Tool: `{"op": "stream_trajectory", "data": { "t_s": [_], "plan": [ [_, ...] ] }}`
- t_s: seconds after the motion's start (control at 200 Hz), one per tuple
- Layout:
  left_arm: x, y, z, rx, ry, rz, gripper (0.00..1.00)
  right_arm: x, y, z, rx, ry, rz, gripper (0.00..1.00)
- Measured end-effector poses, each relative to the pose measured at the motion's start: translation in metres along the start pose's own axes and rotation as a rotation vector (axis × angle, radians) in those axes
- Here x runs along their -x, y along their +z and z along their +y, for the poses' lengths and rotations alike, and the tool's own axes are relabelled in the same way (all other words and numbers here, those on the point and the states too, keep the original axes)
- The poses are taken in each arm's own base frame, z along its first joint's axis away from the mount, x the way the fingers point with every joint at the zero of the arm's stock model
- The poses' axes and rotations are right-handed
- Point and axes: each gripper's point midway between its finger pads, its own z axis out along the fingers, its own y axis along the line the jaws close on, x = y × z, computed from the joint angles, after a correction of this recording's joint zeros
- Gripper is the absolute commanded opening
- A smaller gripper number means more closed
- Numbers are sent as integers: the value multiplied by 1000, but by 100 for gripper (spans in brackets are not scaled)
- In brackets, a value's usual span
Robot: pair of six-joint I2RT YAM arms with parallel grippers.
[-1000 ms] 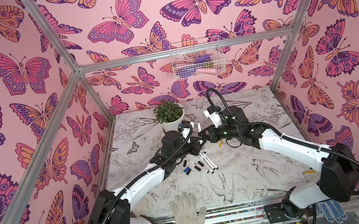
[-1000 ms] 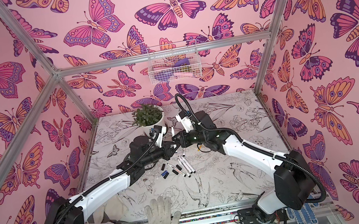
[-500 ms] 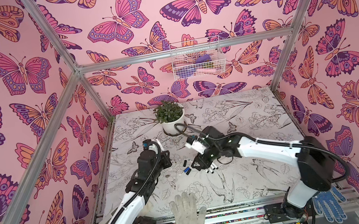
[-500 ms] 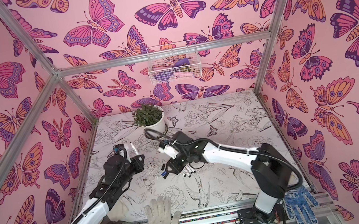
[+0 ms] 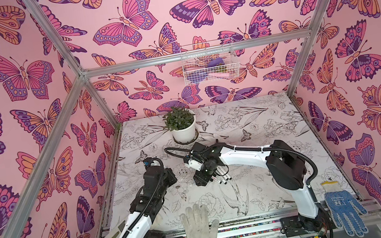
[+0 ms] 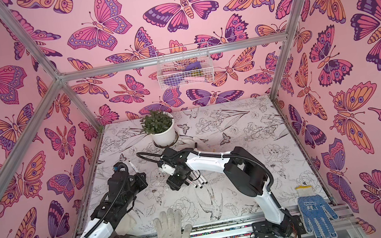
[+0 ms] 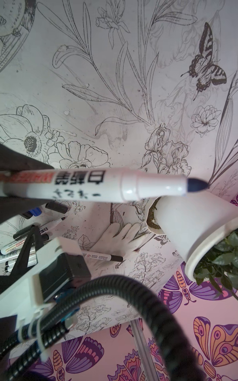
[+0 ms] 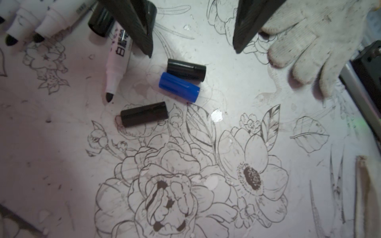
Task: Insert pens into pen caps
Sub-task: Pick up the pen cap from the center of the table.
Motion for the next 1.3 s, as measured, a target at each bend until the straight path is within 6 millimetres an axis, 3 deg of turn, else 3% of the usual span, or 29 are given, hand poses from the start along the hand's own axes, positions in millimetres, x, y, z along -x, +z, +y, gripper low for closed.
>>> {"op": "stream_trajectory", "data": {
  "t_s": [0.22,0.496,1.077,1.297],
  "plan": [
    [5,-9,1,-2,-10,-28,0,-1,23,-7,-71,16,61,64],
    [13,-24,3,3,-7,-72,0,6,25,-11,-119,43,65,61],
    [10,-25,7,22,40,-55,0,8,28,-16,-227,48,86,33],
    [5,-19,2,7,64,-11,0,7,25,-16,-222,34,60,30]
  ]
}}
